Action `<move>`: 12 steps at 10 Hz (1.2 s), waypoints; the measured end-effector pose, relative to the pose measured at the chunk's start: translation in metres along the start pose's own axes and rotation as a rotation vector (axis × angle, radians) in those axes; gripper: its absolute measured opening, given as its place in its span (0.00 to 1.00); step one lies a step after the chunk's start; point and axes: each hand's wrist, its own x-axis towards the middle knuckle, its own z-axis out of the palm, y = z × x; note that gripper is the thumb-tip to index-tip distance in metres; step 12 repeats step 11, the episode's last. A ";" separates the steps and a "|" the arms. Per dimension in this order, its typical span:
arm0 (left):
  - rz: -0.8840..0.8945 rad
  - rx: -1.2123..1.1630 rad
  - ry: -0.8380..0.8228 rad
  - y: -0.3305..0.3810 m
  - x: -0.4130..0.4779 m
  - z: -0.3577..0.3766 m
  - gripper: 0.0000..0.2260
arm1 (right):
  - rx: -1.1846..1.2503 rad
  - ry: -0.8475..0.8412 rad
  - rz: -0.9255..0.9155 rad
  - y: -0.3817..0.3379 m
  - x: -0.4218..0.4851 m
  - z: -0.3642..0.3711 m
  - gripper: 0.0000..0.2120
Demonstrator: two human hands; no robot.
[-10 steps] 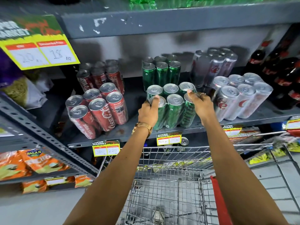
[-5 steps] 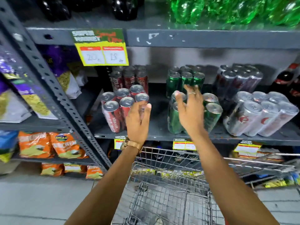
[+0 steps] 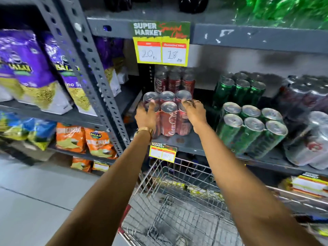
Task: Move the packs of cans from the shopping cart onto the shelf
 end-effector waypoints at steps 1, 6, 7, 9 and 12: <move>-0.071 -0.017 -0.037 -0.002 0.018 -0.005 0.23 | 0.001 0.025 -0.009 0.012 -0.019 0.001 0.21; -0.056 -0.029 -0.164 -0.012 0.014 -0.018 0.22 | -0.063 0.040 0.008 0.018 -0.033 -0.005 0.24; -0.053 -0.020 -0.165 -0.011 0.013 -0.018 0.21 | -0.069 0.061 0.000 0.020 -0.037 -0.005 0.24; -0.071 -0.007 -0.185 -0.004 0.011 -0.018 0.24 | -0.118 0.018 0.006 0.007 -0.042 -0.008 0.25; 0.003 0.069 -0.189 0.006 -0.007 -0.036 0.30 | -0.306 0.055 -0.123 -0.007 -0.078 -0.026 0.26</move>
